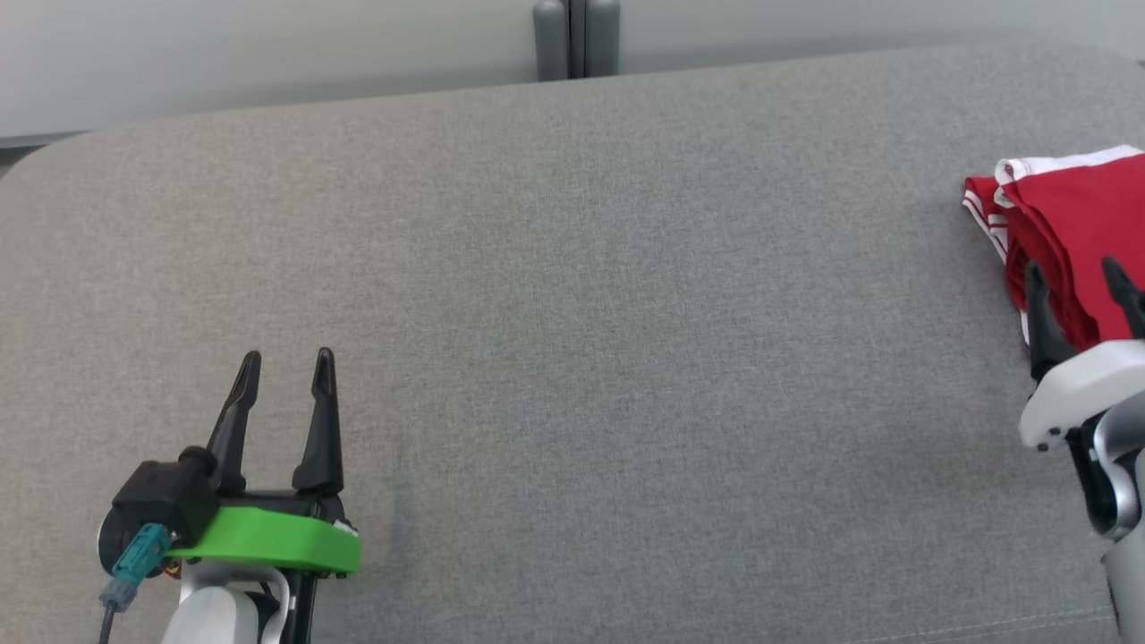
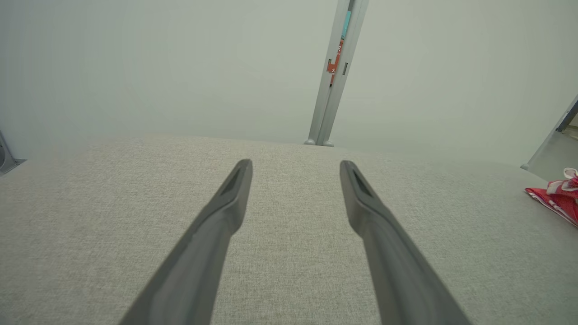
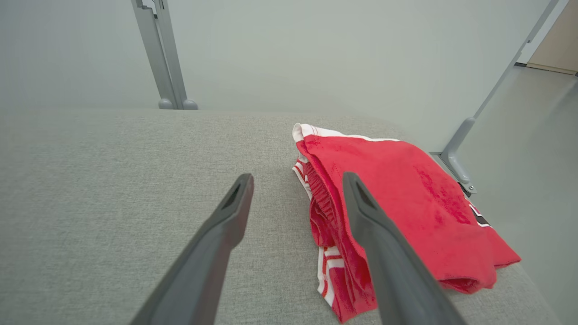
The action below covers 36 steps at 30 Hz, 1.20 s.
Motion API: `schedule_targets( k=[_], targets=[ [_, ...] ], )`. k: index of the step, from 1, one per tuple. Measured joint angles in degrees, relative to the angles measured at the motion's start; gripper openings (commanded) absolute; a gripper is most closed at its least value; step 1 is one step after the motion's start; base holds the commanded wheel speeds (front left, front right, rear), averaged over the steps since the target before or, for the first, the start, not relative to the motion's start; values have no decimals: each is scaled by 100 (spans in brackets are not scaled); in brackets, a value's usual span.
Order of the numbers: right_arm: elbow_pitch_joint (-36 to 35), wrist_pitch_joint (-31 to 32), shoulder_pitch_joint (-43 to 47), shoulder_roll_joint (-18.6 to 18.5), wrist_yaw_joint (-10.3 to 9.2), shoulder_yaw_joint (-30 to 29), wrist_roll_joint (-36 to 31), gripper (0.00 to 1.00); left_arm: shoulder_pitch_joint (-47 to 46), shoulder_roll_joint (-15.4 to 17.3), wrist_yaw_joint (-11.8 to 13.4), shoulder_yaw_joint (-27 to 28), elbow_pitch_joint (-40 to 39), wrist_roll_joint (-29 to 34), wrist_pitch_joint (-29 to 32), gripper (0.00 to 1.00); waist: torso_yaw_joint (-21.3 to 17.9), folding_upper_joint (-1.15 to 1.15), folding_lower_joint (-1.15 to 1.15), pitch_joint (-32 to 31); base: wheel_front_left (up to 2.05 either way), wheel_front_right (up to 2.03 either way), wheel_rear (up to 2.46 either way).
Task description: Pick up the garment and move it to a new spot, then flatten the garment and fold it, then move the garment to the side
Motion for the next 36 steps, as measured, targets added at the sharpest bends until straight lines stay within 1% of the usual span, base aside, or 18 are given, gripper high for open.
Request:
schedule_targets(
  k=[5,8,11,14,17,23,36],
  targets=[
    [-747,-493,737,563,0,-58,-33,100,230,-9,0,165,78,11,0,100,99,0,0,-377,0,0,0],
    [-1072,-617,1092,809,0,-60,-144,100,297,-20,0,221,113,46,0,100,168,0,0,-558,0,0,0],
    [-1267,-645,1389,972,0,-5,-244,100,382,-45,0,279,160,46,0,100,248,0,0,-712,0,0,0],
    [-1418,-609,1593,1067,0,157,-308,100,470,-76,0,314,188,46,0,100,316,0,0,-847,0,0,0],
    [-1550,-560,1676,1140,0,200,-325,100,523,-89,0,356,196,46,0,100,363,0,0,-954,0,0,0],
    [-1618,-488,1814,1252,0,382,-310,100,531,-123,0,383,254,47,-1,100,427,0,0,-1053,0,0,0],
    [-1518,-466,1846,1344,-1,450,-113,100,527,-62,0,202,406,-66,0,100,348,0,0,-1047,0,0,0]
  ],
)
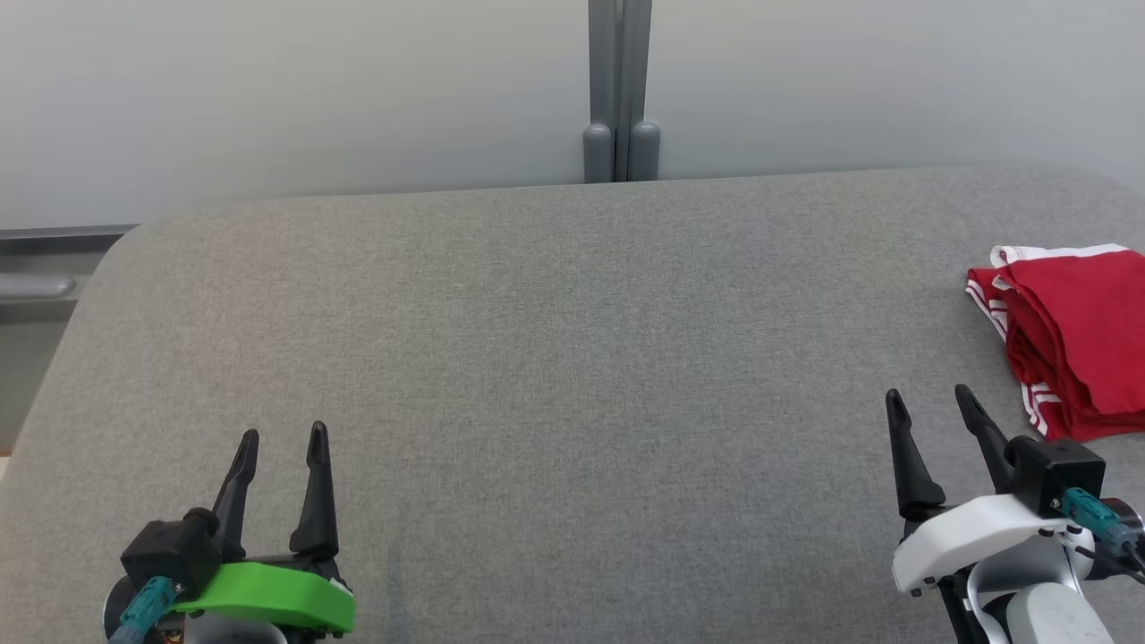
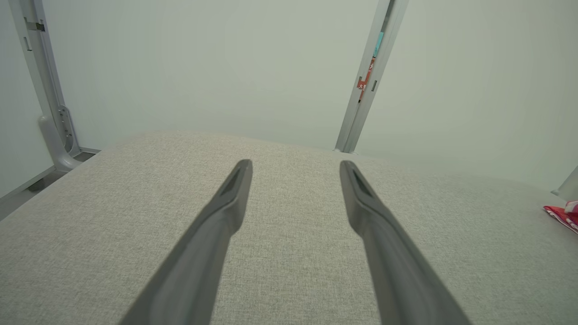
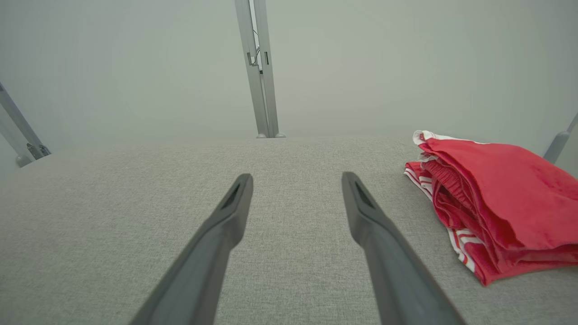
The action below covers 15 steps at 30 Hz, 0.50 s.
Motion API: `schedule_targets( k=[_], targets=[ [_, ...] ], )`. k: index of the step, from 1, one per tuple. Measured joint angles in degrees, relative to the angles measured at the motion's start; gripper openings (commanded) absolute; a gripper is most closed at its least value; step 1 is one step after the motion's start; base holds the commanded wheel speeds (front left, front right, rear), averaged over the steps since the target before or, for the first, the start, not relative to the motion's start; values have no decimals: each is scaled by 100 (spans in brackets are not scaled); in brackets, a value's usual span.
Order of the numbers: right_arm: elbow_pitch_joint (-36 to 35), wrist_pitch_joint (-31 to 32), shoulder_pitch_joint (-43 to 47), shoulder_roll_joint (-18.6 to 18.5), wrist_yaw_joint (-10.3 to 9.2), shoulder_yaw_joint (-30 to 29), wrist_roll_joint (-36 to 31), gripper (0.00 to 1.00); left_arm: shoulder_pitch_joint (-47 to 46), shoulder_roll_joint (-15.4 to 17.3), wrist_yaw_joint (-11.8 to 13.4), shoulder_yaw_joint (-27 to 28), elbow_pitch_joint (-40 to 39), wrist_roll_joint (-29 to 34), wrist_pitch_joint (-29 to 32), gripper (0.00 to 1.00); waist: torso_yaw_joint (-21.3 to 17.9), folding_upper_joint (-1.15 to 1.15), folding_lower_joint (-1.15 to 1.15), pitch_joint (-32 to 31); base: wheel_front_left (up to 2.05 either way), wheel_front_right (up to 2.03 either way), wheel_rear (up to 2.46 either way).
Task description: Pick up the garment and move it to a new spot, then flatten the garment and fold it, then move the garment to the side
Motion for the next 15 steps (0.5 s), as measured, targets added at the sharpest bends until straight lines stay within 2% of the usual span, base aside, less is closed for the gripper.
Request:
schedule_targets(
  k=[15],
  targets=[
    [93,-78,-2,83,0,34,57,100,-7,82,-1,-62,-8,-52,0,100,-32,0,0,72,0,0,0]
  ],
)
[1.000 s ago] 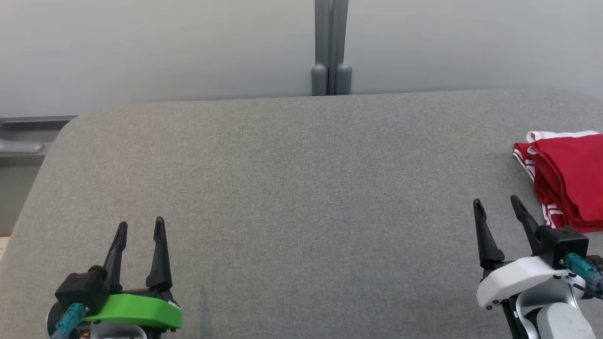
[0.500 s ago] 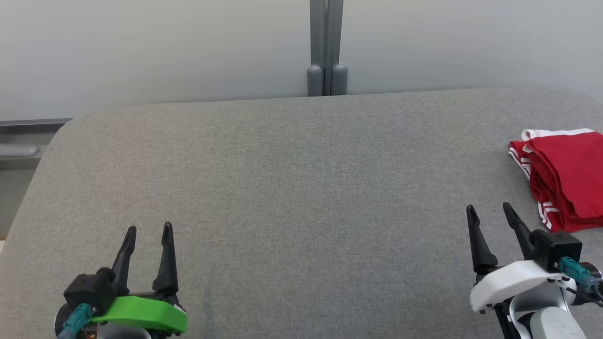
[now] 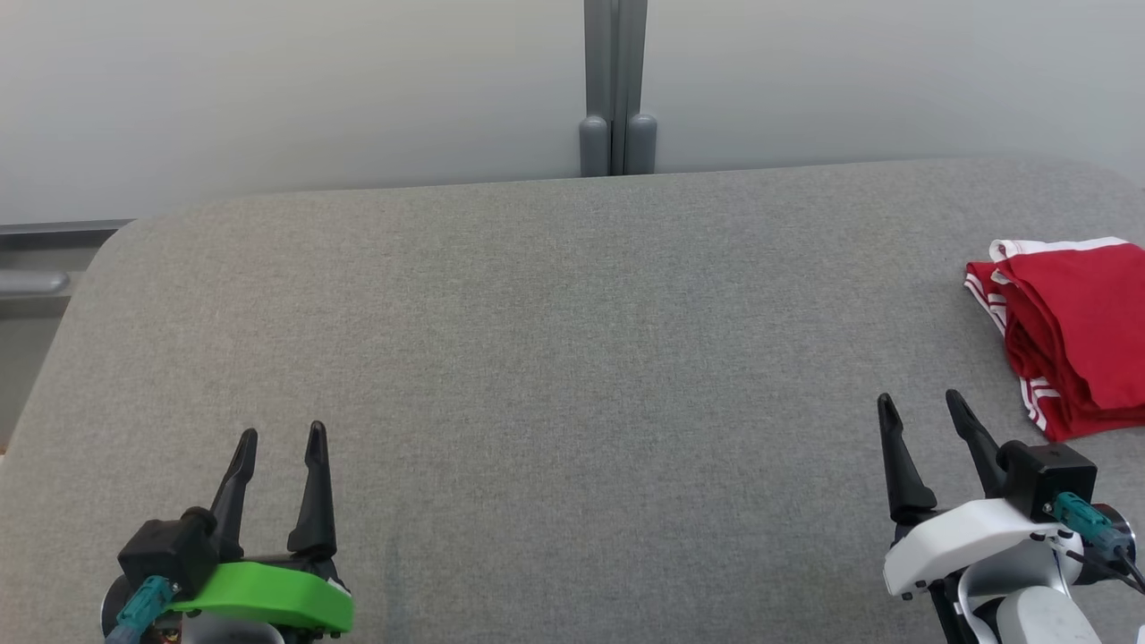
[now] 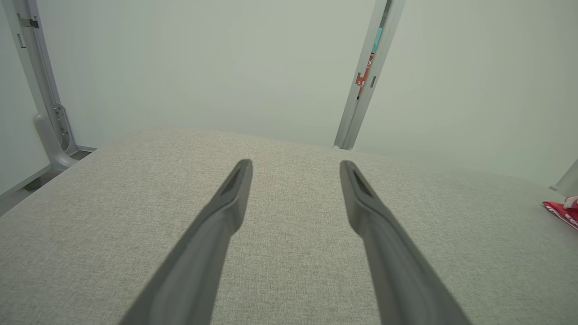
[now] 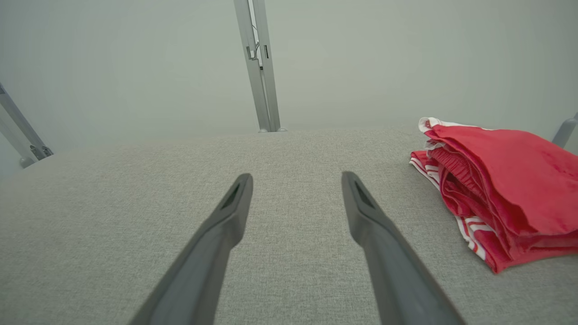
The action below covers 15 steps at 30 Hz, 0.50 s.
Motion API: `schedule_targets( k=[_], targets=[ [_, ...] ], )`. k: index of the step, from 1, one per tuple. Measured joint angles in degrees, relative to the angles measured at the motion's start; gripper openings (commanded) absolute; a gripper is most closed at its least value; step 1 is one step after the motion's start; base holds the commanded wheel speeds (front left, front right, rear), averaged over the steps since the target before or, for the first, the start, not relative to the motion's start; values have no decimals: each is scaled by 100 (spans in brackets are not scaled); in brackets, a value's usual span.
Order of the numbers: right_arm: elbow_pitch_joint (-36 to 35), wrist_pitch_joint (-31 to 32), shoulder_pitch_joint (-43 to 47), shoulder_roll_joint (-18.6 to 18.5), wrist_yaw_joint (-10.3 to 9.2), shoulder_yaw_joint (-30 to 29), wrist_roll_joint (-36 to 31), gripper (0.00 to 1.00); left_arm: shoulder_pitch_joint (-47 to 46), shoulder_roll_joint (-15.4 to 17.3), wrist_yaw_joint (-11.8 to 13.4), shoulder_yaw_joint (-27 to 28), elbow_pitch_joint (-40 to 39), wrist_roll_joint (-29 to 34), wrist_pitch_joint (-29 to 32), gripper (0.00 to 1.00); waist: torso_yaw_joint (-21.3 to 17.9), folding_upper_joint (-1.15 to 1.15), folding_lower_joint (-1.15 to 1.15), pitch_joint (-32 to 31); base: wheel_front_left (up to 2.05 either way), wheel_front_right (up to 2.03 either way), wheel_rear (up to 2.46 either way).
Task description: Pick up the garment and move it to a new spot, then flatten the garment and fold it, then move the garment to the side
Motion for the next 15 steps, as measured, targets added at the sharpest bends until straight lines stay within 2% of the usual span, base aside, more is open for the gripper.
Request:
schedule_targets(
  k=[1,7,15],
  targets=[
    [2,0,0,7,0,0,0,0,1,1,0,-1,1,-26,0,0,2,0,0,2,0,0,0],
    [298,32,130,77,1,14,18,0,110,-64,1,-53,281,-57,8,0,1,0,0,5,0,0,0],
    [357,191,135,87,1,-45,864,0,126,-110,1,30,283,-795,249,0,-16,0,0,7,0,0,0]
  ],
)
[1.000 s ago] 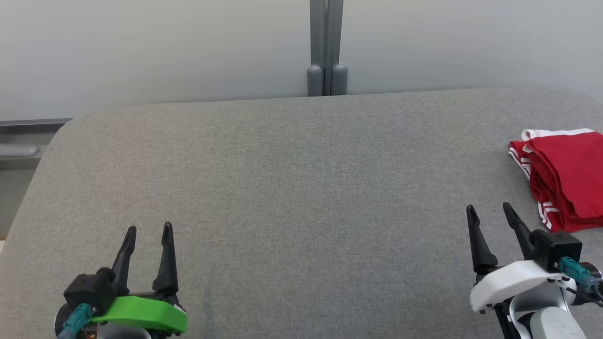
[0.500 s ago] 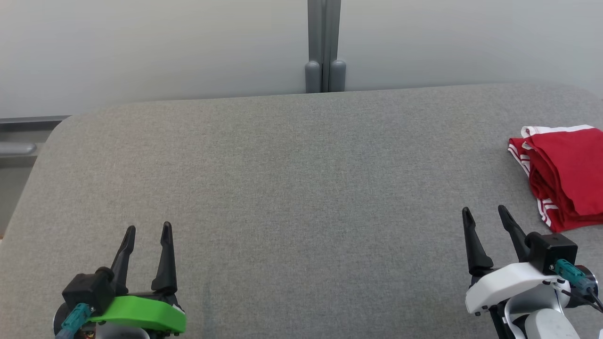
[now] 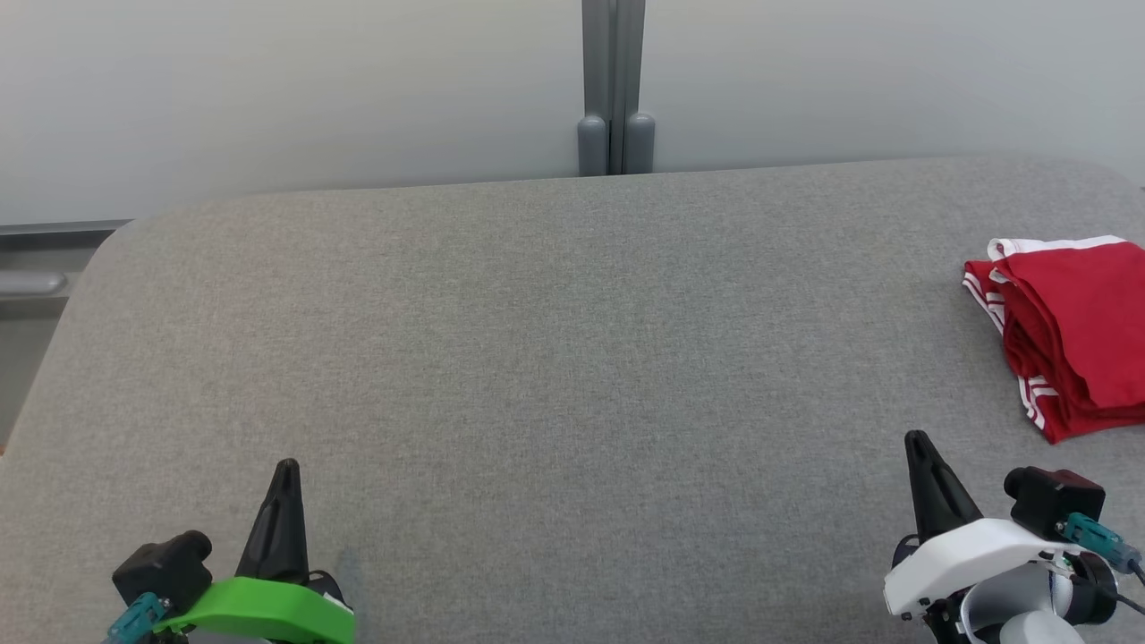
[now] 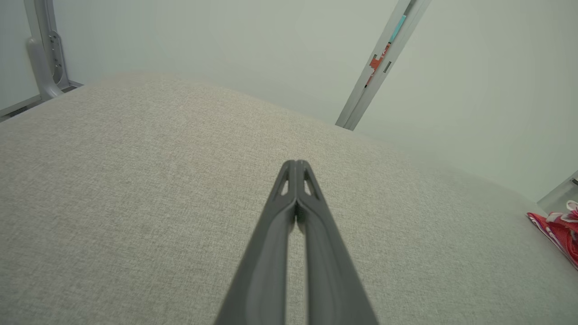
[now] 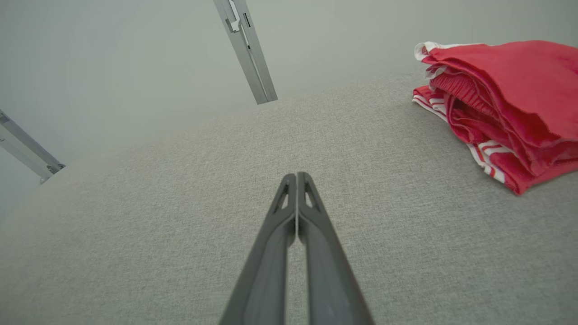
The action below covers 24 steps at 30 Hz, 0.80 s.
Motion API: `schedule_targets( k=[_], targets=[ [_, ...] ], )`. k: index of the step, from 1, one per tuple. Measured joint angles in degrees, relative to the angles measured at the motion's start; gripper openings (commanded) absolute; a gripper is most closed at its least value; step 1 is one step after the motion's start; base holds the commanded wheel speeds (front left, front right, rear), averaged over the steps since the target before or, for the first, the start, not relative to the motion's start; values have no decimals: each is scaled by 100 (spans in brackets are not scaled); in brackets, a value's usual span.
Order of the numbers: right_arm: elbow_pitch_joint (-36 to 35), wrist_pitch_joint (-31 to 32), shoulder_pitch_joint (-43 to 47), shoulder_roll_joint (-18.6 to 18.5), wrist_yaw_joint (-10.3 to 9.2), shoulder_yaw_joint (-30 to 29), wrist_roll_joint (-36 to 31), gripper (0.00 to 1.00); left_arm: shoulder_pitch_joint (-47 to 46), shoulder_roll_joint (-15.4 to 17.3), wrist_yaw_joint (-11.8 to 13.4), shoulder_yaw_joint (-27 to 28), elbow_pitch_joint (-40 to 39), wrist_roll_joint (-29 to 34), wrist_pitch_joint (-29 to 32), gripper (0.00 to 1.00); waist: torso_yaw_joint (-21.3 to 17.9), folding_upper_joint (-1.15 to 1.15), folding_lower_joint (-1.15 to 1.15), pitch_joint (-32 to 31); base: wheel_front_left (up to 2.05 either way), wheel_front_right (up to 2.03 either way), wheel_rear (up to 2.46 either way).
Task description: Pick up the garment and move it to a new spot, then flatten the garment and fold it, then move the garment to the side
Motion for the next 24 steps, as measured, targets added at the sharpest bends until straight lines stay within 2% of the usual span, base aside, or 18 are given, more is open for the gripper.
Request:
schedule_targets(
  k=[24],
  targets=[
    [31,342,-162,38,0,-129,2258,0,-69,-75,0,292,-81,-1924,580,0,-51,0,0,8,0,0,0]
  ],
)
